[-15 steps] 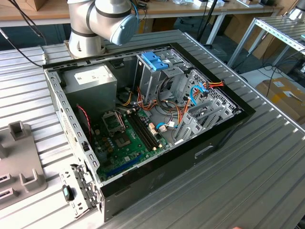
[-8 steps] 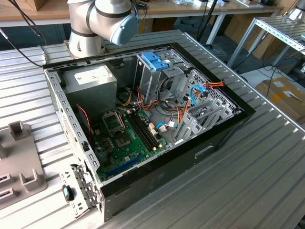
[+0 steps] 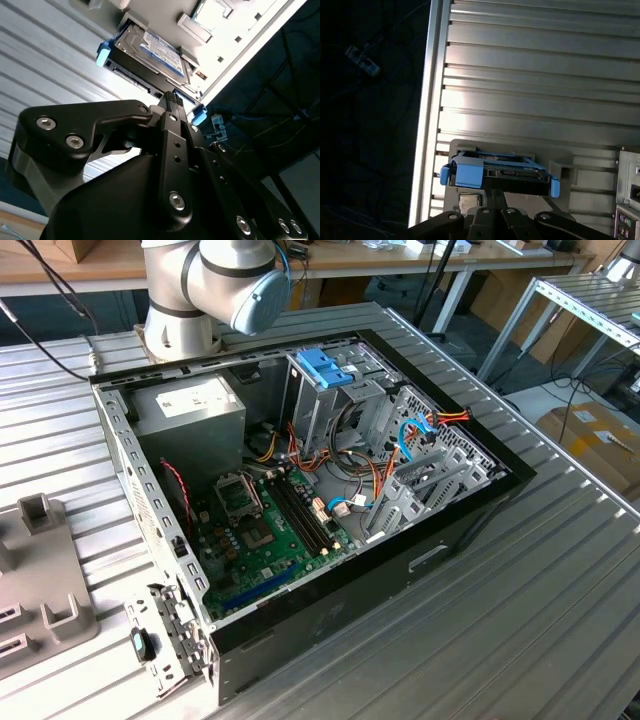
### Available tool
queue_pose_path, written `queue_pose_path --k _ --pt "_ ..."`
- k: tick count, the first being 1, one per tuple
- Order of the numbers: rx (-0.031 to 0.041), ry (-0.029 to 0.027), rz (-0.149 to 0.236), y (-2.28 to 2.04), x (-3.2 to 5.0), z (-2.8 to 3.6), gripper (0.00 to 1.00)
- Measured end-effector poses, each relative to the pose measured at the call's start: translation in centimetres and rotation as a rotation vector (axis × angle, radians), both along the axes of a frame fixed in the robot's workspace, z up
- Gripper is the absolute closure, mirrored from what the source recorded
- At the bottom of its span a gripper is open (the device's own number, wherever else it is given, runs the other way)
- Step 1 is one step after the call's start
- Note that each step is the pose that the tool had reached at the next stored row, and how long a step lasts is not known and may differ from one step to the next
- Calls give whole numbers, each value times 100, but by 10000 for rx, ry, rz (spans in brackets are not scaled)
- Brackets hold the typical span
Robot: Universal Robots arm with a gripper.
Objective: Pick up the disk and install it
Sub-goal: 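Pick up the disk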
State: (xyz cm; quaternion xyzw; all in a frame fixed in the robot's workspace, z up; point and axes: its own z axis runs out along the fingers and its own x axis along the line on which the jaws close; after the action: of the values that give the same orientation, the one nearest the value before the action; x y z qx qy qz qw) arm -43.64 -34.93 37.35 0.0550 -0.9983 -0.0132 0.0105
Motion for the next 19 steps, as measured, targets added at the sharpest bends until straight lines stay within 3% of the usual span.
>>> queue_pose_path --k 4,7,9,12,19 --pt "0 0 776 0 0 0 89" --pt "-1 1 1780 0 0 1 89" --pt "-1 0 2133 0 0 0 89" --pt "-1 1 3002 0 0 0 89" --pt "-1 0 4307 0 0 0 89"
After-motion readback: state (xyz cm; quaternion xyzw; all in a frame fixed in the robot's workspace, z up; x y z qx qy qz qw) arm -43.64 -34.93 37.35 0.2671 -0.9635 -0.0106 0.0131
